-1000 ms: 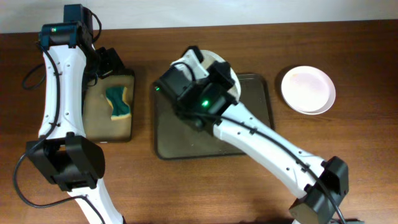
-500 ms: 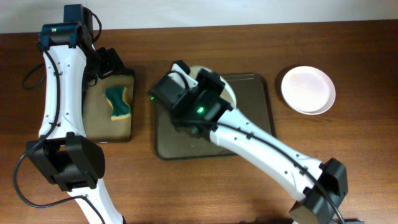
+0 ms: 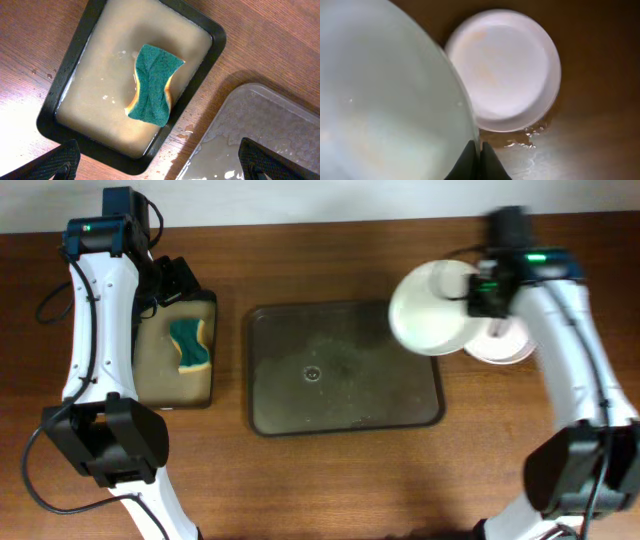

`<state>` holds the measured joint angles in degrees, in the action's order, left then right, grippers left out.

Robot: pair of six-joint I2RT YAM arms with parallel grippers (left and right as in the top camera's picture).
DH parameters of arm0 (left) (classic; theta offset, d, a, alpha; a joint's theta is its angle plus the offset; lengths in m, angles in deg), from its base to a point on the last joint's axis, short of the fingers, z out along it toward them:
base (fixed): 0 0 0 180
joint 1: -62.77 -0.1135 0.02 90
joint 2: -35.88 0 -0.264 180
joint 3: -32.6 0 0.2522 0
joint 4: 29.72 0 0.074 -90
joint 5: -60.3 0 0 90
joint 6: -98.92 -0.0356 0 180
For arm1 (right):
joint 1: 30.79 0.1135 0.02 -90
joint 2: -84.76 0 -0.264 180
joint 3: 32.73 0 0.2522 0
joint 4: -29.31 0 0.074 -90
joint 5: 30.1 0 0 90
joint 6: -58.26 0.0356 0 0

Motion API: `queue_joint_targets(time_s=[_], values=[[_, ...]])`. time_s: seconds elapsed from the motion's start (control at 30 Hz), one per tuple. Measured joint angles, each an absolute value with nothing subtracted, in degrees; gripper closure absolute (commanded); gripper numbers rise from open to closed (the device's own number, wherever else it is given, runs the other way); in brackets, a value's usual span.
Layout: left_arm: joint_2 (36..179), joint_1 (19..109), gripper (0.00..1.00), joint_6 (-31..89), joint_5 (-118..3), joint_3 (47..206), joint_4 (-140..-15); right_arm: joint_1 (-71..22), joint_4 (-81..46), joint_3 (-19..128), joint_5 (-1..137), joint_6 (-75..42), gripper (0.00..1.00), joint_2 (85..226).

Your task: Clean dirty plates on tray and stack at the side

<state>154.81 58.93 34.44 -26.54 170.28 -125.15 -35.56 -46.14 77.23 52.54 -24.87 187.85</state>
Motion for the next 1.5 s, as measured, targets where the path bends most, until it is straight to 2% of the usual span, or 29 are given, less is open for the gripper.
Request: queue_joint_targets(time_s=[0.07, 0.23, 0.3, 0.37, 0.53, 0.57, 0.6, 0.67, 0.77, 0.83, 0.9, 1.13, 1.27, 1.3, 1.33, 1.5], values=[[154.81, 58.93, 0.01, 34.42, -26.54, 170.28, -125.15, -45.36, -43.28, 73.65, 58.36, -23.54, 0.96, 187.89], [154.81, 58.93, 0.01, 34.44, -26.59, 170.28, -125.15, -57.53, -31.56, 65.41, 69.31, -20.98, 0.96, 187.87], [154.81, 58.93, 0.01, 34.44, -26.57, 170.28, -125.15, -58.8, -27.45, 63.22, 70.66, -20.41, 0.96, 187.89], [154.81, 58.93, 0.01, 34.44, -26.57, 170.28, -125.11, -59.08, -24.83, 61.23, 71.86, -19.93, 0.89, 187.89], [154.81, 58.93, 0.01, 34.44, -26.57, 170.28, -125.15, -58.23, -21.07, 60.62, 73.31, -19.67, 0.87, 188.96], [154.81, 58.93, 0.0, 34.42, -26.57, 170.28, -125.15, -58.12, -20.63, 60.62, 73.39, -19.65, 0.78, 189.36], [154.81, 58.93, 0.01, 34.44, -26.57, 170.28, -125.15, -58.12, -20.33, 60.62, 73.52, -19.67, 0.64, 189.66], [154.81, 58.93, 0.01, 34.42, -26.57, 170.28, -125.15, -58.12, -20.2, 60.62, 73.74, -19.54, 0.65, 189.95], [154.81, 58.93, 0.01, 34.44, -26.57, 170.28, -125.15, -58.12, -22.3, 60.62, 75.6, -19.54, 0.65, 189.95], [154.81, 58.93, 0.01, 34.44, -26.57, 170.28, -125.15, -58.12, -26.03, 60.6, 77.72, -19.51, 0.74, 189.64], [154.81, 58.93, 0.01, 34.44, -26.57, 170.28, -125.13, -58.06, -31.37, 60.56, 78.7, -19.49, 0.76, 188.27], [154.81, 58.93, 0.0, 34.44, -26.57, 170.28, -125.15, -56.0, -48.87, 60.07, 78.66, -20.19, 0.76, 173.36], [154.81, 58.93, 0.01, 34.44, -26.57, 170.28, -125.17, -53.01, -53.59, 56.56, 78.16, -22.6, 0.76, 162.65], [154.81, 58.93, 0.01, 34.42, -26.57, 170.28, -125.15, -52.09, -53.7, 54.87, 78.14, -22.97, 0.57, 159.55], [154.81, 58.93, 0.01, 34.42, -26.61, 170.28, -125.19, -50.73, -54.58, 52.62, 78.16, -23.19, 0.02, 155.41], [154.81, 58.93, 0.01, 34.42, -26.57, 170.28, -125.13, -44.55, -58.97, 44.91, 78.22, -23.82, 0.02, 131.92]])
